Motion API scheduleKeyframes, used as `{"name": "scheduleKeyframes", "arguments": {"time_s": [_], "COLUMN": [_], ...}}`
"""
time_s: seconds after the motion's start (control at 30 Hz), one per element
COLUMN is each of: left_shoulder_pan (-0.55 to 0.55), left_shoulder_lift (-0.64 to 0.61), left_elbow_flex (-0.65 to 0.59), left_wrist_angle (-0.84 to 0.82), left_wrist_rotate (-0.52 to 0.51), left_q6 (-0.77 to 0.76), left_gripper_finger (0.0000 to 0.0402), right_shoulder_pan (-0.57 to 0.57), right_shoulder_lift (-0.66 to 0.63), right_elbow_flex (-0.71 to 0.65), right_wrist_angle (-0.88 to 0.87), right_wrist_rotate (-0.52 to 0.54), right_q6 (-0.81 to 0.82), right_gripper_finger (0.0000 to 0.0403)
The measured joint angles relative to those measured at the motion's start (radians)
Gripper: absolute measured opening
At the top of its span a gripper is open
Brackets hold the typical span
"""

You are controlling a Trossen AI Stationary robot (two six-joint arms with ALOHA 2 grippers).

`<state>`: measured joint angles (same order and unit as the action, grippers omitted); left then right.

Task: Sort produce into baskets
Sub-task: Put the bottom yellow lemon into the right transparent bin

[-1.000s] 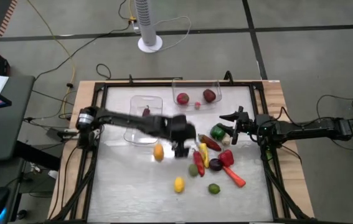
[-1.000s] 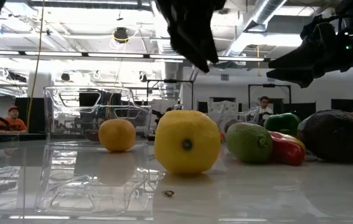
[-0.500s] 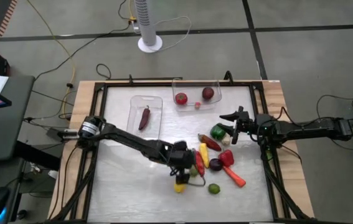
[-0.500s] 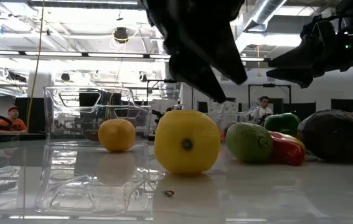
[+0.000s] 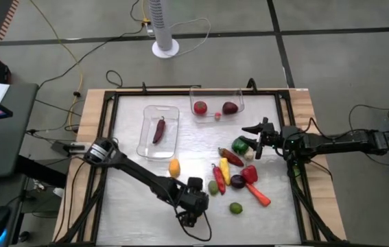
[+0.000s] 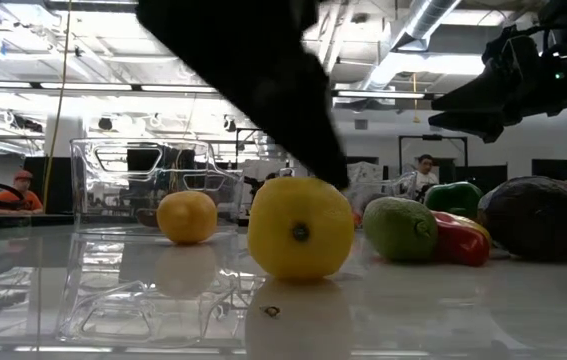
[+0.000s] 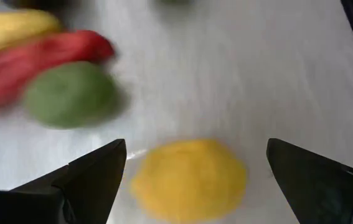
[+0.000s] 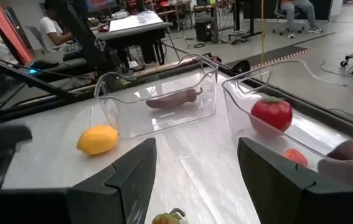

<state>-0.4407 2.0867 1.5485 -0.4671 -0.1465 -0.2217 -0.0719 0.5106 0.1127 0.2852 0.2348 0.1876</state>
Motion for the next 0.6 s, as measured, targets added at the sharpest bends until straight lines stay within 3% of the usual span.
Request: {"name": "scheduleKeyframes", "arguments": {"time_s": [0.17, 0.3, 0.6], "left_shoulder_pan": [-0.002, -0.001, 0.006], "left_shoulder_lift": [0.028, 0.028, 0.045], "left_elbow_flex": [0.000, 0.001, 0.000], "left_wrist_angle": [0.004, 0.004, -0.041], "left_wrist_rotate": [0.034, -0.028, 0.008], "left_q6": [-0.008, 0.000, -0.020], "left_gripper_finger": [0.0374, 0.0372, 0.0346], "right_shoulder_pan": [0.007, 0.014, 0.013], "right_shoulder_lift": [0.001, 0.001, 0.001], "right_elbow_flex": [0.000, 0.000, 0.000], "right_wrist_angle": [0.003, 0.003, 0.000], "right_wrist_rotate": [0.000, 0.000, 0.002], "right_q6": [0.006, 0.006, 0.005], "right_gripper_finger": [0.0254, 0.0254, 0.0254]}}
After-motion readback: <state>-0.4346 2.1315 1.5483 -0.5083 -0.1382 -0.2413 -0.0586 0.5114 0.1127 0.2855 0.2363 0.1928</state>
